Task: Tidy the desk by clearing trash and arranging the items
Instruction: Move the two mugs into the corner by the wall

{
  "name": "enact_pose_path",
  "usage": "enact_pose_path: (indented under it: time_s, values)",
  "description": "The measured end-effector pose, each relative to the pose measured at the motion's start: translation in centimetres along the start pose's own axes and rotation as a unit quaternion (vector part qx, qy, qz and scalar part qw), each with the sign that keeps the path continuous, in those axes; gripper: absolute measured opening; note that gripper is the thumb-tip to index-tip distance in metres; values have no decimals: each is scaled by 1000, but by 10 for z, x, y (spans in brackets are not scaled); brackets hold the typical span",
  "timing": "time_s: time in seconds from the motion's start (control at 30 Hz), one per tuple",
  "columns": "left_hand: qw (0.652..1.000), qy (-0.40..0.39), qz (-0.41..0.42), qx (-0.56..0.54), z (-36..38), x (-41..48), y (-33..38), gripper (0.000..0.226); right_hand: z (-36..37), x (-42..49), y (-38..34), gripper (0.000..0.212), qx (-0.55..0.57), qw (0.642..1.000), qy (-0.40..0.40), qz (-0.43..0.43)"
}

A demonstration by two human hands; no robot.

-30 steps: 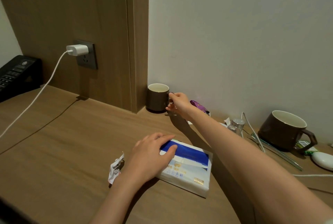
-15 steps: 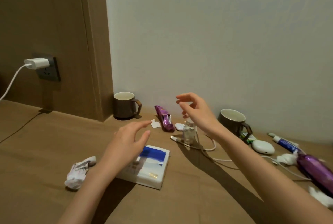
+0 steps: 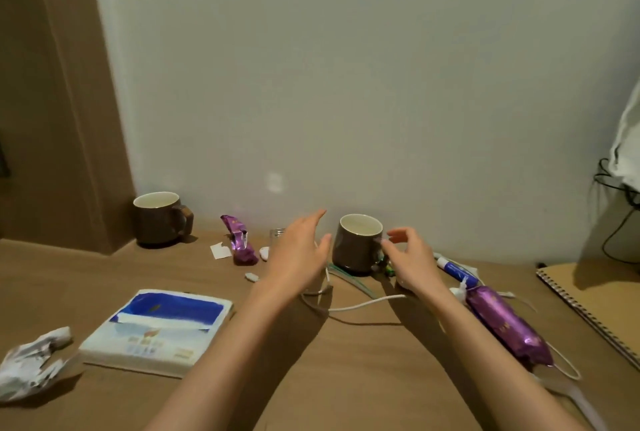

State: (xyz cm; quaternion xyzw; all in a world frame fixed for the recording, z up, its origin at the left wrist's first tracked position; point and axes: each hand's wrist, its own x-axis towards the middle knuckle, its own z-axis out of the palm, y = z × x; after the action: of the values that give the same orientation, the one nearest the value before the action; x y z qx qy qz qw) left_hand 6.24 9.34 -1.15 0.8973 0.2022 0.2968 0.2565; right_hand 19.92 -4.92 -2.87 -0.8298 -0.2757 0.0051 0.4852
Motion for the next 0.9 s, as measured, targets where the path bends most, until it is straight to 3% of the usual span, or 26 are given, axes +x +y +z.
enact_pose_path:
  time_s: [0.2, 0.37, 0.5, 0.9]
  values:
    - [997, -51, -34, -48, 34, 24, 13, 59, -1, 3, 6, 17, 92, 991, -76, 58]
    - [987, -101, -37, -116, 49, 30, 13, 54, 3, 10, 11, 23, 189, 966, -153, 89]
    - [979, -114, -64, -158, 60, 35, 3, 74, 6, 13, 12, 25, 231, 950, -178, 114]
    - [978, -22, -45, -203, 43, 36, 5, 75, 1, 11, -11, 28, 280, 943, -166, 64]
